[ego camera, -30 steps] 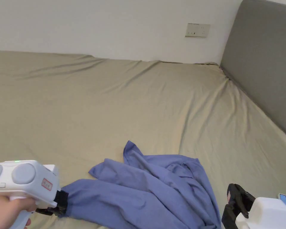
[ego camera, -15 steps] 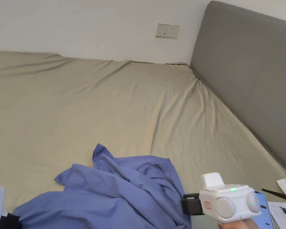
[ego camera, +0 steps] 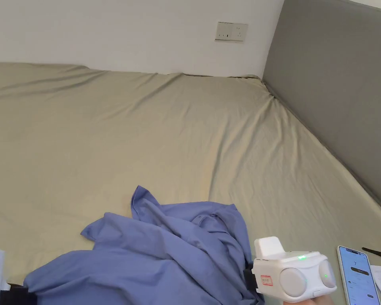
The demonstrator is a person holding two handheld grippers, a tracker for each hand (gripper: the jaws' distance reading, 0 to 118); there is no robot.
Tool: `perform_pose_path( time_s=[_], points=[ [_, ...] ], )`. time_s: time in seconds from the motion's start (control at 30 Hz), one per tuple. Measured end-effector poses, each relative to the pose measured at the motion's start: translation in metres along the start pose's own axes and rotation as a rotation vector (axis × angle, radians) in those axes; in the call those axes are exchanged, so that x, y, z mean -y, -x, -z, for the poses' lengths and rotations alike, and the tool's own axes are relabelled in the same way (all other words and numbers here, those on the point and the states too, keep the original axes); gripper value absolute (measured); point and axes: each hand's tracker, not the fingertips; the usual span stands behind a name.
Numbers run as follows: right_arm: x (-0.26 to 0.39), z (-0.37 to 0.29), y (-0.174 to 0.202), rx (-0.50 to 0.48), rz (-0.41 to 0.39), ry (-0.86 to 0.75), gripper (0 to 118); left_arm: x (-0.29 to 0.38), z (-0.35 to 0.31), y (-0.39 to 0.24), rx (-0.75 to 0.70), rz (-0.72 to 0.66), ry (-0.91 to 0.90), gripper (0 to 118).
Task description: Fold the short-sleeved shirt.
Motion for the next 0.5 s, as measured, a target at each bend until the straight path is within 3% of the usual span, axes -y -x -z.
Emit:
perform_pose_path(
  time_s=[0.17,0.33,0.5],
  points=[
    [0.017,-0.049,-0.021,-0.111,0.249,-0.22,4,0.02,-0.038,0.008,0.095,-0.056,-0.218,5],
    [0.06,-0.103,-0.011,-0.207,0.445,-0.507,4,0.077,-0.08,0.004,0.092,-0.141,-0.65,5],
    [0.082,-0.15,0.047,-0.13,0.422,-0.783,4,0.139,-0.11,-0.03,-0.014,-0.112,-1.06,5]
  ],
)
